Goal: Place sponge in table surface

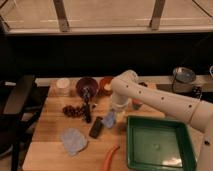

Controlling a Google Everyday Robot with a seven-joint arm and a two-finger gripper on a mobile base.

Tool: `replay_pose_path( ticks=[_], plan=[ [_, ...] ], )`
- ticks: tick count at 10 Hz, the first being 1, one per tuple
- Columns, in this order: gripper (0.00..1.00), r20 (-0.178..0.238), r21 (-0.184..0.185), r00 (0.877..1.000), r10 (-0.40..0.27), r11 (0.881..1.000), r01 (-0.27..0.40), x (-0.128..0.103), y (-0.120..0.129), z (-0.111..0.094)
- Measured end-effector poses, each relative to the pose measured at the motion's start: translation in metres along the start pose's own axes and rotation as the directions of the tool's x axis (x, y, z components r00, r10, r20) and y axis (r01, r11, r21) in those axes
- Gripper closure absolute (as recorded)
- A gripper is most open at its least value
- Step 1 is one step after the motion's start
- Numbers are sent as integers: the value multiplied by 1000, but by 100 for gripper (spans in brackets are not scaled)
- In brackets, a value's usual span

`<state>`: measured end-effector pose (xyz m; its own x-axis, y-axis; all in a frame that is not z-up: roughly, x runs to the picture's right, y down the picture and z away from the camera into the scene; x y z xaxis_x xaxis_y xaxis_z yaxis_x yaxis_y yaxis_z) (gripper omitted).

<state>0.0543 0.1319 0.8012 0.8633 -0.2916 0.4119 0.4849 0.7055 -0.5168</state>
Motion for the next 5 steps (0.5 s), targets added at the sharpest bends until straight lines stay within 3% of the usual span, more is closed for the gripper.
replay_pose_path(
  ticks=[2, 5],
  plan=[
    [96, -2, 25, 1000, -2, 1000, 2, 8, -29, -11],
    [65, 7, 31, 999, 36, 999, -36, 36, -52, -5]
  ],
)
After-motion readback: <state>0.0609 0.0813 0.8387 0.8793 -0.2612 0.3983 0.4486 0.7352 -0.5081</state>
